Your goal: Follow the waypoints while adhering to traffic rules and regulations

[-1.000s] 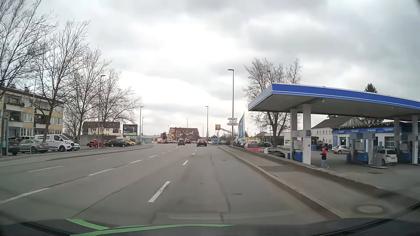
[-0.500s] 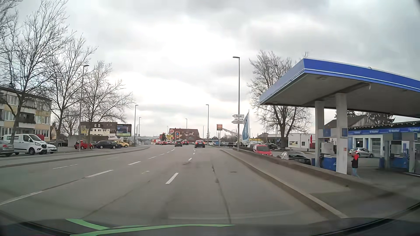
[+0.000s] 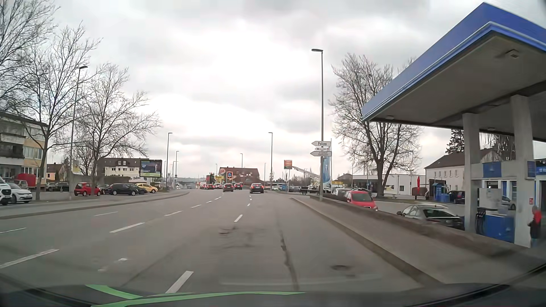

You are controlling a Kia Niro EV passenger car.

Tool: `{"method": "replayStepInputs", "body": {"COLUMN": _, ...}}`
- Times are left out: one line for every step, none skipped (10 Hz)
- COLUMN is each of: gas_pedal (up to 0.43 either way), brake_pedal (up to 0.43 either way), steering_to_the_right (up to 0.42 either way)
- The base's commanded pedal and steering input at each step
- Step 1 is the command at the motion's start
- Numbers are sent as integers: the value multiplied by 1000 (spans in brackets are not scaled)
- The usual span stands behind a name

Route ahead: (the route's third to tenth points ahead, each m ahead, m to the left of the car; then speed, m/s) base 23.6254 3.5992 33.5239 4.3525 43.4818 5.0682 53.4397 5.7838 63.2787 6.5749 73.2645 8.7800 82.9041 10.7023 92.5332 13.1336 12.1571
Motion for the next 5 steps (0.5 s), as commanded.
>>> {"method": "replayStepInputs", "body": {"gas_pedal": 67, "brake_pedal": 0, "steering_to_the_right": 0}}
{"method": "replayStepInputs", "body": {"gas_pedal": 67, "brake_pedal": 0, "steering_to_the_right": 0}}
{"method": "replayStepInputs", "body": {"gas_pedal": 67, "brake_pedal": 0, "steering_to_the_right": 0}}
{"method": "replayStepInputs", "body": {"gas_pedal": 67, "brake_pedal": 0, "steering_to_the_right": 0}}
{"method": "replayStepInputs", "body": {"gas_pedal": 79, "brake_pedal": 0, "steering_to_the_right": 0}}
